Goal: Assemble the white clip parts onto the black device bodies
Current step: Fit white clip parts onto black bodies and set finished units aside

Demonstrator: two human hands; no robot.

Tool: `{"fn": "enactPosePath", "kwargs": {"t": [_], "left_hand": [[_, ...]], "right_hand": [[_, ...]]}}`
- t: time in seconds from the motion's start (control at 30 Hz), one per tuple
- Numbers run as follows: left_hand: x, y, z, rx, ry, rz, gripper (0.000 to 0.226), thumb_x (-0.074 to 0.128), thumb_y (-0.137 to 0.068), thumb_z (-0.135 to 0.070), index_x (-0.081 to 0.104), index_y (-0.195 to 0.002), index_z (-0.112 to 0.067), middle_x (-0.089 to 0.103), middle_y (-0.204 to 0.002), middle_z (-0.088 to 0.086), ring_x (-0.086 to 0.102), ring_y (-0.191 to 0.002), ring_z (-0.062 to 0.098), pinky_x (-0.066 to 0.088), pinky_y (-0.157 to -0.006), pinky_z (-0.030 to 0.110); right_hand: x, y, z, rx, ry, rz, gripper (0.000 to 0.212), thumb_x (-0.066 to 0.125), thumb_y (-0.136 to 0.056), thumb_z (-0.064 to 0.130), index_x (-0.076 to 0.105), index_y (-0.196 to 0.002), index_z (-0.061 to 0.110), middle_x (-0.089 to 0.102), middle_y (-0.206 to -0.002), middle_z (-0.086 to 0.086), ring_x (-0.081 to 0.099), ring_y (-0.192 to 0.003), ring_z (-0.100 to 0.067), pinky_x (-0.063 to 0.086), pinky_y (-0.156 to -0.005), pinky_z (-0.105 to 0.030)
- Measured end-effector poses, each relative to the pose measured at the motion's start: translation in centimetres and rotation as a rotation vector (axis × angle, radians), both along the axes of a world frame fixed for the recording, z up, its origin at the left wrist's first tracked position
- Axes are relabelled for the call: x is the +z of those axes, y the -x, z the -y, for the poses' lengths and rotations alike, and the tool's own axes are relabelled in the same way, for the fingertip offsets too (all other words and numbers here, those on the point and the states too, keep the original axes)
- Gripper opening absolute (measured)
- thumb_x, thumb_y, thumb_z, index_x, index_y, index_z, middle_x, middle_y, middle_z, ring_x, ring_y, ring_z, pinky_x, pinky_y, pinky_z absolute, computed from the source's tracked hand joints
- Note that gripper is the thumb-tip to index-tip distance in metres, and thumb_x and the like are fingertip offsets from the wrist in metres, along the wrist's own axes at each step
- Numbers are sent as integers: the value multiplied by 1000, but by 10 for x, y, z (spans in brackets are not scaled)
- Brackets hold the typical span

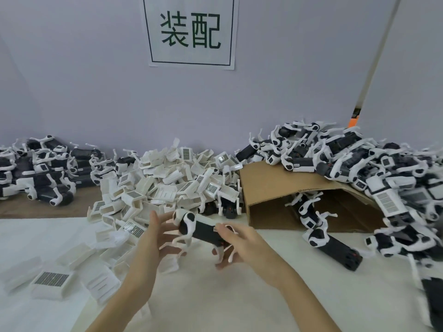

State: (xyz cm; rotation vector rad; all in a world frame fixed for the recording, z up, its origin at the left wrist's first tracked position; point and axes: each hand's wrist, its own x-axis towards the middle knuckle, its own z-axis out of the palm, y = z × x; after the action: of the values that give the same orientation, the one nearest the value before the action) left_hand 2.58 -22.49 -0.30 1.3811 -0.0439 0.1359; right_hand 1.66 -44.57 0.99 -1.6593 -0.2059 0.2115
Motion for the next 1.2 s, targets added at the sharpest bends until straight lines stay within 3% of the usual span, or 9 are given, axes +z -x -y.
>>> {"fn": "enactPosePath", "kwargs": {"t": [0.13, 0.23, 0.33, 0.43, 0.63, 0.77, 0.87, 1.07, 1.2], "left_hand": [[1, -7, -13, 39, -30, 67, 75, 31, -100, -66, 74, -111, -6, 76, -97, 15, 70, -74, 27, 58, -67, 38], [-1, -6, -13, 9, -68, 55, 76, 32, -101, -64, 76, -100, -2, 76, -91, 16, 69, -70, 26, 56, -66, 37], [0, -1, -7, -14, -140, 49, 68, 37, -101, -58, 77, -95, -4, 75, -90, 14, 68, -72, 25, 55, -66, 36], [1, 3, -1, 26, -278, 80, 51, 44, -109, -43, 76, -92, -7, 75, -88, 9, 67, -76, 24, 56, -68, 39], [3, -9, -15, 189, -532, 149, 23, 55, -110, -27, 72, -94, -22, 73, -84, -14, 64, -75, 3, 56, -76, 38], [17, -53, -64, 392, -549, 166, 18, 57, -108, -29, 68, -94, -27, 71, -86, -9, 60, -68, 0, 50, -66, 25], [26, -94, -115, 526, -784, 114, 14, 55, -107, -24, 67, -106, -17, 69, -103, 0, 65, -88, 13, 51, -80, 32], [23, -171, -222, 714, -1325, -136, 29, 54, -105, -22, 57, -129, -5, 43, -143, 20, 38, -135, 42, 45, -105, 55], [25, -207, -272, 589, -1464, -387, 83, 72, -92, -60, 33, -157, -26, 3, -171, 16, 9, -154, 52, 36, -113, 71]], "right_hand": [[57, -28, 30, -128, -731, -18, 44, 55, -108, 36, 59, -131, -1, 62, -123, -29, 72, -106, -36, 61, -95, -48], [90, -38, 53, 20, -1195, -43, 96, 49, -96, 72, 31, -149, -7, 48, -146, -40, 53, -136, -50, 37, -122, -54], [73, -32, 40, 158, -962, -169, 100, 49, -95, 77, 24, -159, 5, 47, -148, -39, 50, -137, -55, 43, -114, -61], [25, -20, 7, 139, -852, -324, 73, 56, -101, 57, 50, -151, 5, 58, -145, -25, 64, -125, -40, 55, -100, -50], [-27, -12, -36, 1, -932, -484, 50, 60, -97, 40, 74, -126, 2, 73, -115, -18, 75, -87, -31, 61, -76, -39], [-36, -27, -36, 20, -969, -484, 49, 62, -87, 38, 79, -116, 3, 74, -105, -14, 74, -77, -27, 64, -62, -36], [-38, -40, -34, 43, -1021, -503, 50, 62, -90, 37, 75, -123, 1, 71, -110, -14, 72, -83, -26, 63, -64, -33], [-31, -79, -49, 74, -1098, -499, 52, 60, -92, 37, 72, -127, 1, 70, -112, -13, 72, -79, -22, 58, -52, -25], [-38, -102, -55, 167, -1079, -531, 60, 74, -81, 37, 70, -130, 3, 71, -103, -12, 69, -70, -20, 49, -39, -23]]}}
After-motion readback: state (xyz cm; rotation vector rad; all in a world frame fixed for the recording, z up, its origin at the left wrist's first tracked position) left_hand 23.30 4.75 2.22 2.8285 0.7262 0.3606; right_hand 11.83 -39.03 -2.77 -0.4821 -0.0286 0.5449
